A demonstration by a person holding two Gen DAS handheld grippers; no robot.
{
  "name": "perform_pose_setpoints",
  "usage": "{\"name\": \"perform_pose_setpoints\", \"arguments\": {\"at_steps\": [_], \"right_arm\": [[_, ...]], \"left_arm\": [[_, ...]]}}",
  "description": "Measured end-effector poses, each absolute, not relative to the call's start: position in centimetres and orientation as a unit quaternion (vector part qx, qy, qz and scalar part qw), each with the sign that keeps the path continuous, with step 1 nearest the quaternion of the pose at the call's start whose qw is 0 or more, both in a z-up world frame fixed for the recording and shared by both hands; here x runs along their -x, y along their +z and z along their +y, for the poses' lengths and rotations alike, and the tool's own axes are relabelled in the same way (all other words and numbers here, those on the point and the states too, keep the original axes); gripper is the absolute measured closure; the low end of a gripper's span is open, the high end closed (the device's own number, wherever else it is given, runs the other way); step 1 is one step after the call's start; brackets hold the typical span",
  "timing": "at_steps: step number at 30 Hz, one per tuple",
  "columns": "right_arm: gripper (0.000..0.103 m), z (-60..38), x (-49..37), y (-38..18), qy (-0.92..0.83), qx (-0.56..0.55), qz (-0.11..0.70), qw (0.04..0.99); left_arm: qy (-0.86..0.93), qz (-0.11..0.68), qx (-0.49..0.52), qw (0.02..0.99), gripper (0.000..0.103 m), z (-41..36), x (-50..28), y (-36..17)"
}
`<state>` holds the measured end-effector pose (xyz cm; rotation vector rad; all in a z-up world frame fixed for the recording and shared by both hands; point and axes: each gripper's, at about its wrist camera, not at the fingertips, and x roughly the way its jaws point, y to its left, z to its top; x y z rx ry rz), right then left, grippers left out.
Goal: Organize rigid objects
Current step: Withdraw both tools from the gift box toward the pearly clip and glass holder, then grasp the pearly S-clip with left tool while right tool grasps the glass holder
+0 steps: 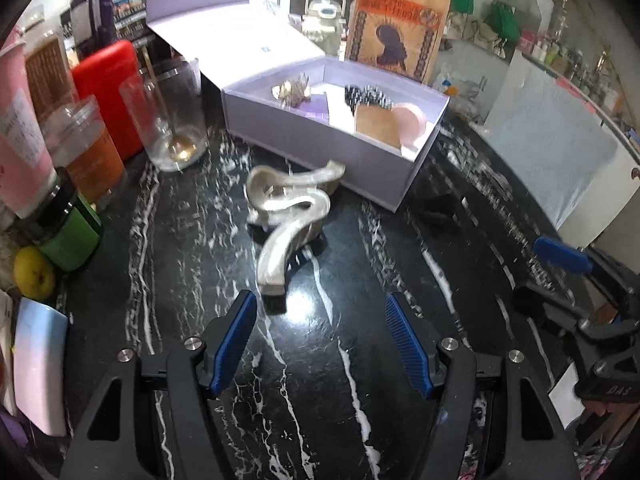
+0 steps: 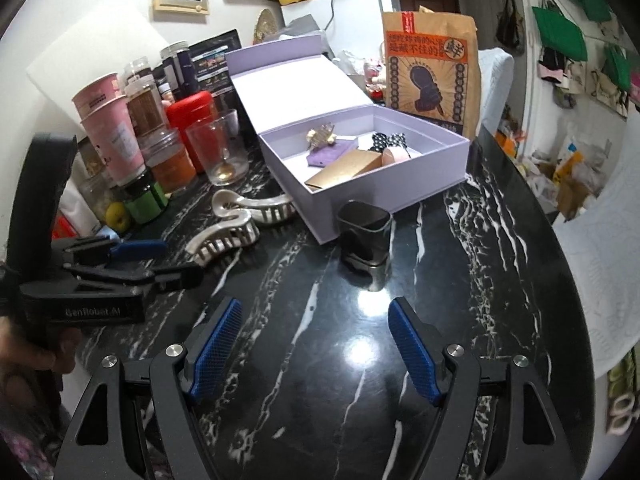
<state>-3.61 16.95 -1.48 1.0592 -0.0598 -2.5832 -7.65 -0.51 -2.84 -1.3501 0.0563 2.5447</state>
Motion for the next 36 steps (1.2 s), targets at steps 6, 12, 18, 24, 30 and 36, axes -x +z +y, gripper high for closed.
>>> {"name": "perform_pose_setpoints", "arguments": {"at_steps": [6,12,18,24,30,36], "right_arm": [[0.022,16.9,5.3,-2.7,-0.903,-0.394,-0.029,0.171],[0.019,17.0,7.4,-3.5,-0.897,-0.408,-0.033,0.165],[0.008,16.9,9.3,-3.8,-0.896,-0.417,-0.028,0.154],[0.004,17.2,11.2,-4.3,-0.893,-0.425,-0.033,0.143],[0.004,17.6,12.9,-5.0,-0.886,-0.439,-0.045,0.143],[0.004,17.5,14.0,-5.2,-0.885,-0.438,-0.044,0.149]], "left_arm": [[0.875,0.003,0.467,0.127,0.037,-1.0,8.7,-3.8],[0.882,-0.005,0.455,0.126,0.037,-1.8,10.6,-3.7],[0.881,0.009,0.444,0.161,0.037,-1.4,12.8,-3.7],[0.878,0.019,0.445,0.177,0.037,-0.7,15.0,-4.0],[0.873,0.018,0.448,0.191,0.037,-0.5,16.5,-4.4],[0.866,0.03,0.451,0.213,0.037,-0.4,17.6,-4.7]]}}
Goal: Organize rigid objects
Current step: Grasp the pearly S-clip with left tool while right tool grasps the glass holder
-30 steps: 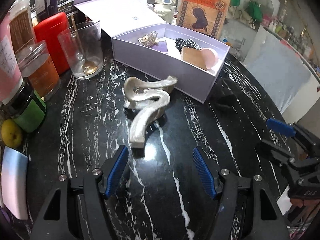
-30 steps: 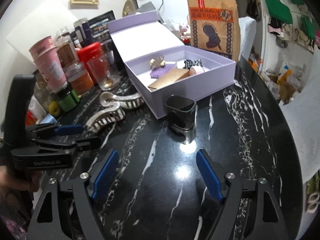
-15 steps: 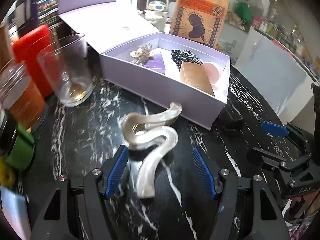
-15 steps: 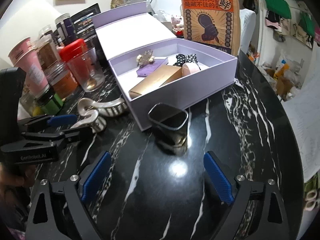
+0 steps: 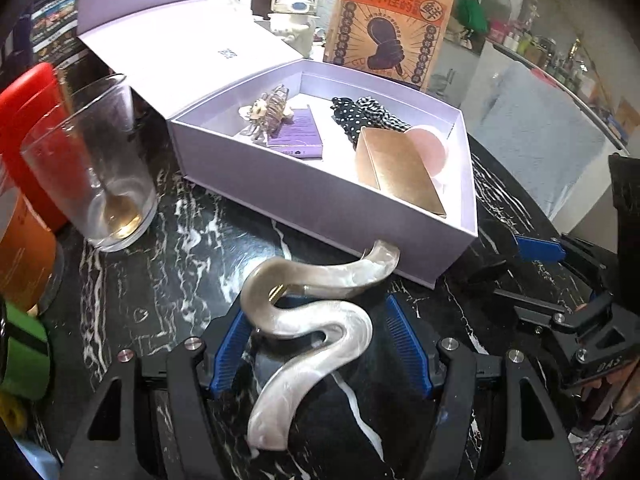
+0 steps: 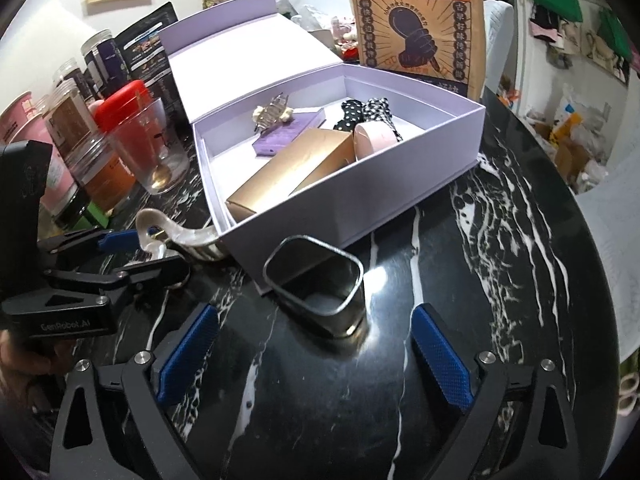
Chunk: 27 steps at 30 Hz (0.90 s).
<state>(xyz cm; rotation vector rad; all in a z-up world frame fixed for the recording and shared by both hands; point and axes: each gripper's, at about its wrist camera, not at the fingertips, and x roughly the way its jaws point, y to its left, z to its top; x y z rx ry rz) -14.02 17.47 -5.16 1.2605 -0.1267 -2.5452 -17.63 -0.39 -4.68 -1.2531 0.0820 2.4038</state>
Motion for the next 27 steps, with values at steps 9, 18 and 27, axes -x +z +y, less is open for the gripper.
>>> {"name": "perform_pose_setpoints", "arguments": {"at_steps": [9,18,27], "right_arm": [[0.004,17.5,14.8,-5.4,-0.884,-0.438,-0.044,0.158],[0.004,17.1,15.5,-5.6,-0.885,-0.432,-0.037,0.17],[0.037,17.1,15.7,-6.0,-0.884,-0.432,-0.041,0.176]], "left_arm": [[0.856,0.043,0.463,0.225,0.037,0.0,18.4,-6.0],[0.859,0.036,0.449,0.243,0.037,-0.1,17.2,-6.1],[0.862,0.032,0.441,0.249,0.037,-0.1,16.4,-6.1]]}}
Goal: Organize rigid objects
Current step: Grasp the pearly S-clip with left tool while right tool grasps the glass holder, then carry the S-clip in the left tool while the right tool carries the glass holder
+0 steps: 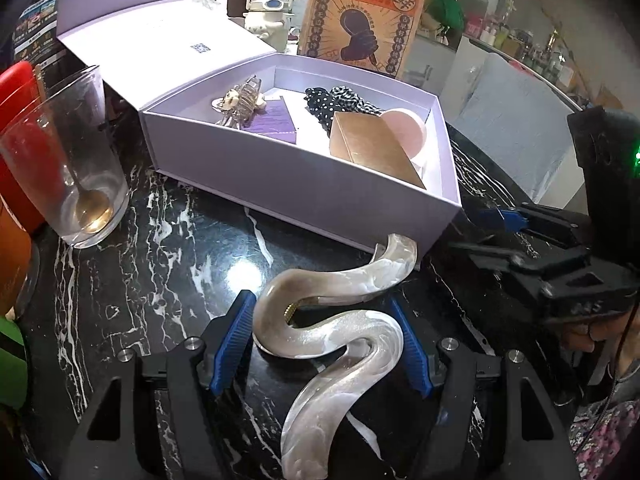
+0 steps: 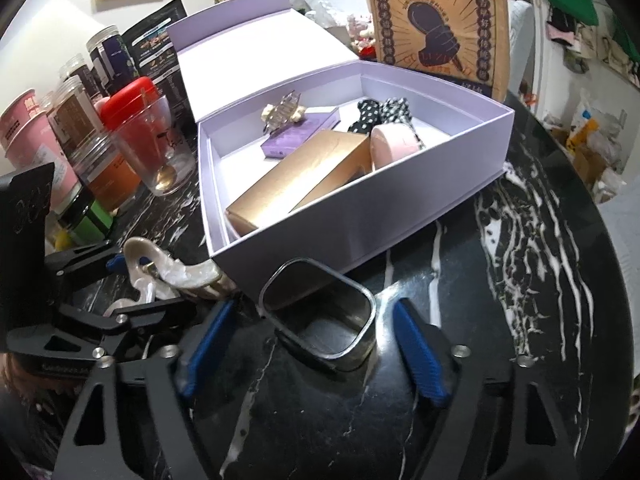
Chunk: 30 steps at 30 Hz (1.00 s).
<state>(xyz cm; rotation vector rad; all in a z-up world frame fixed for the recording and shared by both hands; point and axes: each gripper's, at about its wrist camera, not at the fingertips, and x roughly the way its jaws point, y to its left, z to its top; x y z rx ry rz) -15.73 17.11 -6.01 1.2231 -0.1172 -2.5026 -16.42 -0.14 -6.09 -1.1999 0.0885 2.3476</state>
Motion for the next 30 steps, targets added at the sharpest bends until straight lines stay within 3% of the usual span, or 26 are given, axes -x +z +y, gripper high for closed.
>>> {"name": "perform_pose_setpoints", "arguments": {"at_steps": [3,11,20,30], "right_arm": [[0.053,17.3,15.8,-6.1,-0.884,-0.431,-0.046,0.174],[0.054,17.7,15.2,-6.0,-0.885,-0.427,-0.058,0.18],[0.054,18.2,13.2,-5.9,-0.881,-0.432,-0.071,0.178],[0.054,18.9,10.5,-5.9,-0.881,-0.435,-0.07,0.17]], "left_arm": [[0.864,0.021,0.44,0.244,0.037,-0.3,16.4,-6.1],[0.865,-0.014,0.442,0.237,0.037,-0.9,15.5,-6.0],[0.875,-0.029,0.434,0.214,0.045,-1.1,14.1,-5.5],[0.878,0.003,0.429,0.21,0.045,0.1,13.2,-5.4]]}}
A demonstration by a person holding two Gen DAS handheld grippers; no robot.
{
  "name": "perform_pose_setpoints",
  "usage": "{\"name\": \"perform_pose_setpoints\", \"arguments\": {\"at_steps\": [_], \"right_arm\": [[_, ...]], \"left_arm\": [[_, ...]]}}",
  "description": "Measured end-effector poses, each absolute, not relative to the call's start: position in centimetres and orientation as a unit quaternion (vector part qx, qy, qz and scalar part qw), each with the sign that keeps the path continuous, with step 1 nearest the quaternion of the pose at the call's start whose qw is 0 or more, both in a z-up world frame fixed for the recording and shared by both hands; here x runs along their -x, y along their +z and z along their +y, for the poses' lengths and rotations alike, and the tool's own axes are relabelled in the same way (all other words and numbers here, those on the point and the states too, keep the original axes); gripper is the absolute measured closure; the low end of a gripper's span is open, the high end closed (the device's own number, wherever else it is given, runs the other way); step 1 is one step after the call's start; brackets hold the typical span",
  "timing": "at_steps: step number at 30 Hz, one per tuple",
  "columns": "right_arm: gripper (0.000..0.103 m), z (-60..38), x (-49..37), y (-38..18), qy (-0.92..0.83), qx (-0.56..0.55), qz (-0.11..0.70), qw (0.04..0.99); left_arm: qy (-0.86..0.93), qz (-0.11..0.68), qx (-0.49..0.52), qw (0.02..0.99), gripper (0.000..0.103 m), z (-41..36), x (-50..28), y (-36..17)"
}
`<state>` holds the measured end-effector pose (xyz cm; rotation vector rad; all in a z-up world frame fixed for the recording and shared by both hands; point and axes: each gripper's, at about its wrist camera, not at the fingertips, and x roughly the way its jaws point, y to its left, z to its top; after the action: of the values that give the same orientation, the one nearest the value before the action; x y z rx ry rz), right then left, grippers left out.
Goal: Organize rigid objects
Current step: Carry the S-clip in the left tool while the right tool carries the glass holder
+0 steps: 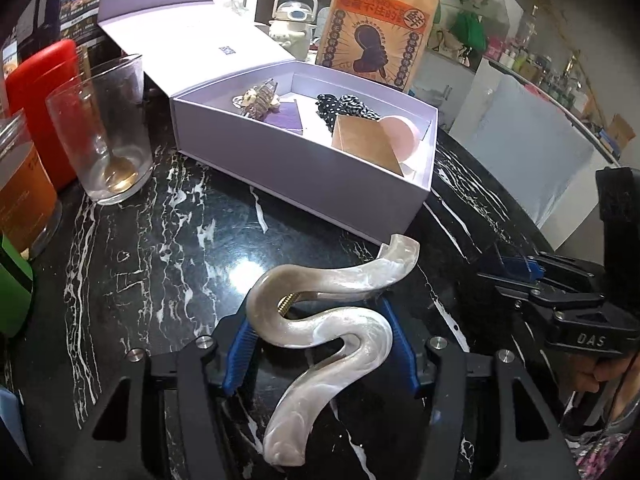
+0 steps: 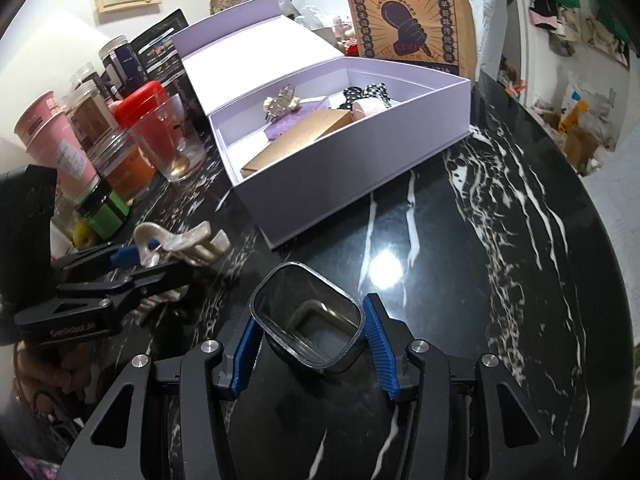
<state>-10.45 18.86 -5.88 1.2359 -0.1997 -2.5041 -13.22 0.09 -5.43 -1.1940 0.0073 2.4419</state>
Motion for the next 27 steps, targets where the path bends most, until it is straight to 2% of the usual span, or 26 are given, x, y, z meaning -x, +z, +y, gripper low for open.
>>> {"name": "perform_pose_setpoints", "arguments": {"at_steps": [5,17,27], "right_arm": [[0.054,18.7,9.6,-5.8,-0.884,-0.434,-0.056,0.165],[0.054,18.9,9.3,-5.8,-0.883,-0.436,-0.056,0.162],[0.054,18.9,9.3,-5.9,-0.882,-0.437,-0.055,0.164]], "left_arm": [[0.881,0.049,0.427,0.199,0.041,1.6,13.1,-5.9],[0.873,0.085,0.438,0.199,0.039,2.1,12.7,-6.3],[0.87,0.084,0.439,0.21,0.039,1.6,12.2,-6.6]]}}
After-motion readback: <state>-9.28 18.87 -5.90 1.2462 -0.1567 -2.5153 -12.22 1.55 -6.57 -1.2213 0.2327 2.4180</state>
